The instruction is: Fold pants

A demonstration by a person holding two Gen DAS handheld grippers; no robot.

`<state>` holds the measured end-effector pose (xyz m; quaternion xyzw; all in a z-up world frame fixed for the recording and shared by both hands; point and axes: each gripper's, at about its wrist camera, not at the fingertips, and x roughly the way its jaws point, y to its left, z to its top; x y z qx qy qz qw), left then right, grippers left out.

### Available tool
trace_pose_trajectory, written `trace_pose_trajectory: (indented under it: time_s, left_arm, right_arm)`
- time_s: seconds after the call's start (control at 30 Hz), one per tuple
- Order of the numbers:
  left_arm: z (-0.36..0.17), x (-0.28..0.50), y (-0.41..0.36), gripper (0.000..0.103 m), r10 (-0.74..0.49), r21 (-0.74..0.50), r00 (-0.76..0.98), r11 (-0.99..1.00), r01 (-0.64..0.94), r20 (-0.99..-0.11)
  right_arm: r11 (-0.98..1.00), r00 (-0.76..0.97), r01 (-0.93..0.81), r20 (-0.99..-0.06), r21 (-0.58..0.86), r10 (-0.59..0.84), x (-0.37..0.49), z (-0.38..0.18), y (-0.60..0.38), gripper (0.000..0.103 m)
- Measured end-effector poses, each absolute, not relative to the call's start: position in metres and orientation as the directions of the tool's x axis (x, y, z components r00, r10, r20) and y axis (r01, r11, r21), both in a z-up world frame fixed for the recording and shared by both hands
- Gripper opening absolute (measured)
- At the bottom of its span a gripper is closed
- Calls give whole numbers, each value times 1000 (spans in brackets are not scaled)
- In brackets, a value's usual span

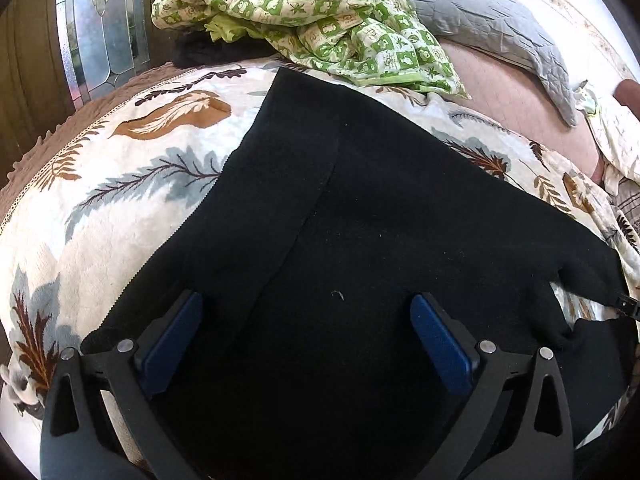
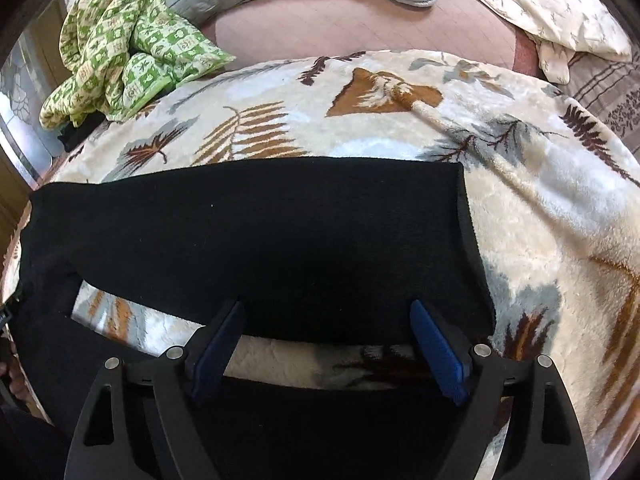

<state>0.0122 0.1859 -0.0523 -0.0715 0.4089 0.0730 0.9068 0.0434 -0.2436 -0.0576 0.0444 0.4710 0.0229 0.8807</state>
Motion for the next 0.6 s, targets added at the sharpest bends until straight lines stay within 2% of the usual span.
trace_pose_trajectory:
  time_s: [0.23,0.33,0.4,0.53,0.6]
  left_arm:
    - [-51,12,184,103,74,-57,648,982,-180,-758]
    - [-38,10,194,103,2,-118,648,983,-142,-762]
    - [-22,10,204,103,-43,-140,667,986,-93,-744]
    - [19,24,225,103,-88,-50,745,996,74,-661]
    - [27,44,235,103,-193,-43,725,974,221,-661]
  right_arm:
    - [994,552,2,-829,107,89,43,-58,-243,87]
    - [993,555,4,-826,121,98,42,-56,-244,86]
    - [987,563,19,-818,159,122,41,-53,-250,86]
    - [957,591,72,-785,282,187,39,-45,-266,86]
    - [948,598,84,-777,307,199,39,-43,-270,86]
